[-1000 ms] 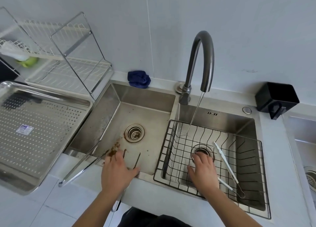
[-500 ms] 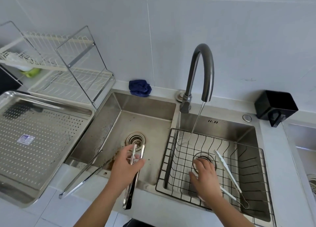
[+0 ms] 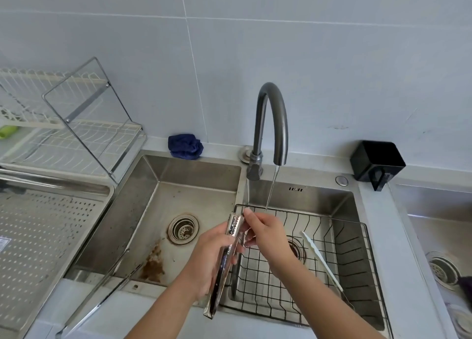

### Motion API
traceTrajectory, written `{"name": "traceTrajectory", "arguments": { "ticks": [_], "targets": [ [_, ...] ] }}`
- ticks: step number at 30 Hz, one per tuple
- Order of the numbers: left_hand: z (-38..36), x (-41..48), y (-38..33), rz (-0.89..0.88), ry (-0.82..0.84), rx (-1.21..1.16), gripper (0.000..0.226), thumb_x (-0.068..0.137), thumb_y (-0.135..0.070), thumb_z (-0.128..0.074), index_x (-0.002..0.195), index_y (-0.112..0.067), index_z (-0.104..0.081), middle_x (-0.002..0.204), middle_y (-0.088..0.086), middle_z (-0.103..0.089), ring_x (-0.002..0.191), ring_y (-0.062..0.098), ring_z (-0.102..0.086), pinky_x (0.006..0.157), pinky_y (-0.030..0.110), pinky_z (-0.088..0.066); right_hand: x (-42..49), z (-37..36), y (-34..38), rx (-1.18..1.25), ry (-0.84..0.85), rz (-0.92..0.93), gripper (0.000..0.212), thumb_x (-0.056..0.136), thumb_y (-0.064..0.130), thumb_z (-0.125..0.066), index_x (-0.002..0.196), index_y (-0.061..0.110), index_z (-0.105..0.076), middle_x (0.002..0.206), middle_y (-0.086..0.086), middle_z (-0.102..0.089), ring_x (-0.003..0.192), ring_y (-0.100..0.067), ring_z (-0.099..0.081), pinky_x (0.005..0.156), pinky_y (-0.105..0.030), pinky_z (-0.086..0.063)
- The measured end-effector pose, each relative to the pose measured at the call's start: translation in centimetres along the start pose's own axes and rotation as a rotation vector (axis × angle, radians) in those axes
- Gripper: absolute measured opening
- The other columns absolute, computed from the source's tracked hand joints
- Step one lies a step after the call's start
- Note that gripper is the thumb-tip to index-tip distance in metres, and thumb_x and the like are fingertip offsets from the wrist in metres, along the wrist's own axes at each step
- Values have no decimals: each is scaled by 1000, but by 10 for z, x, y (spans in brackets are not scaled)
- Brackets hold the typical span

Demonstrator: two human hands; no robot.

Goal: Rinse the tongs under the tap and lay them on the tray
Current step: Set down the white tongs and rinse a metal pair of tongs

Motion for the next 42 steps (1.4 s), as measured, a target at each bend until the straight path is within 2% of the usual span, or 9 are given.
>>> {"name": "traceTrajectory", "arguments": {
  "ticks": [4,8,14,17,20,26,30,36,42],
  "targets": [
    [-4,4,2,-3,13,24,41,87,-17,-51,121,-25,-72,98,5,-72,86,18,-64,69,33,-53,2,10,1,39,-99,28,38,101,33,-64,74,8,-73,64,-1,-68,53,-11,-57,55,-30,-52],
    [-8,6,2,1,3,13,43,83,-17,-52,119,-25,-74,98,11,-72,87,19,-64,67,32,-53,2,14,4,-71,-162,92,28,97,23,-67,71,20,-76,64,-12,-68,52,-17,-59,55,-41,-55],
    [-16,15,-3,27,38,-39,38,84,-18,-52,114,-14,-75,100,12,-73,89,21,-64,68,32,-52,7,21,0,-37,-176,74,25,95,13,-68,77,26,-79,68,-9,-74,55,-13,-65,56,-32,-60],
    [-20,18,-5,40,83,64,46,85,-20,-60,130,-28,-67,112,10,-72,88,23,-68,65,34,-52,14,37,-2,63,-269,30,21,95,11,-67,79,18,-79,62,-7,-70,54,-13,-62,56,-34,-59],
    [-15,19,-2,65,39,173,48,81,-16,-66,123,-39,-68,98,8,-71,78,19,-69,55,29,-51,18,39,-5,125,-244,8,16,95,6,-65,88,11,-79,66,-7,-71,57,-13,-63,60,-30,-58],
    [-11,23,9,157,-29,26,35,77,-18,-56,106,-10,-73,90,15,-71,63,23,-62,49,31,-42,21,31,-12,119,-147,-19,16,94,1,-62,90,9,-76,77,-17,-76,61,-19,-68,58,-28,-59],
    [-16,29,7,181,-41,63,41,80,-25,-55,115,-11,-70,76,19,-68,55,26,-53,50,31,-42,32,46,-13,142,-210,-38,32,99,14,-60,70,8,-73,60,-8,-68,52,-16,-64,52,-27,-56],
    [-30,41,-8,121,-52,147,16,93,-14,-56,105,-12,-66,85,13,-66,51,8,-60,44,23,-44,45,50,-13,106,-179,-54,26,94,8,-61,77,15,-78,66,-12,-74,53,-17,-67,51,-29,-58],
    [-28,45,-12,80,-128,159,20,99,-6,-54,110,-8,-70,106,22,-68,80,21,-69,49,28,-49,55,55,-13,122,-175,-35,24,93,3,-56,85,11,-77,72,-7,-76,59,-18,-67,56,-29,-58]
  ]
}}
Point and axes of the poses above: each hand's wrist, its own x-axis towards the middle knuckle, its own z-axis out of the back of the hand, y = z × x, the point moved 9 cm from there along x, towards the middle knuckle
